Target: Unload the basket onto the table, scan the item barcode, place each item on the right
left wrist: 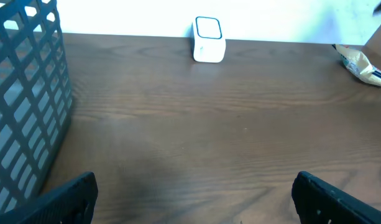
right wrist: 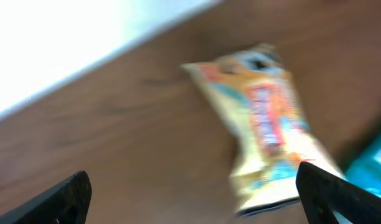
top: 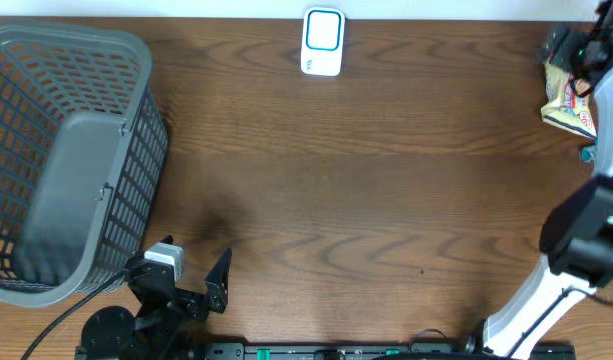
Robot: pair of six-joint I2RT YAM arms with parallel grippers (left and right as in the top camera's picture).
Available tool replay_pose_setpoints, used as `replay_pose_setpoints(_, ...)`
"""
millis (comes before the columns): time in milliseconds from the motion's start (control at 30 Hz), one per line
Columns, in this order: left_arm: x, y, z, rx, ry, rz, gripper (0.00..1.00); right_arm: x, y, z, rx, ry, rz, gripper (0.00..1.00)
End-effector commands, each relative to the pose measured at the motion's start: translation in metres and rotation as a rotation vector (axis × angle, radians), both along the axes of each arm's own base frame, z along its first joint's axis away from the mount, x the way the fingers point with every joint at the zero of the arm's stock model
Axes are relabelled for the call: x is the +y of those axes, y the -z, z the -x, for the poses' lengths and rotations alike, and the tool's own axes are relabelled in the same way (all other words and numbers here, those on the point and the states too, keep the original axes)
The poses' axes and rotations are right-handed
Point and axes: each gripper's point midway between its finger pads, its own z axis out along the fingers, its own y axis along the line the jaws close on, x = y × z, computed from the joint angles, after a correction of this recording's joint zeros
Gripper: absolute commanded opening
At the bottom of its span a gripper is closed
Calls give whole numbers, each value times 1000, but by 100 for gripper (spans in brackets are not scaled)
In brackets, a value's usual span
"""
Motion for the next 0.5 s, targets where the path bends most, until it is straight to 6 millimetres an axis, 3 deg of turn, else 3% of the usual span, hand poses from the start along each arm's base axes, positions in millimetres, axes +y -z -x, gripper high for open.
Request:
replay_pose_setpoints(0, -2, -3, 1, -11, 9, 5, 98, 68, -46, -3, -115, -188, -203, 99)
replay_pose_setpoints(200, -2, -3, 1, -11, 8, 5, 98, 131, -74, 16, -113, -335, -293, 99)
replay_pose_setpoints(467, -2, -3, 1, -11, 8, 5, 98, 204, -131, 50, -167, -475, -212, 99)
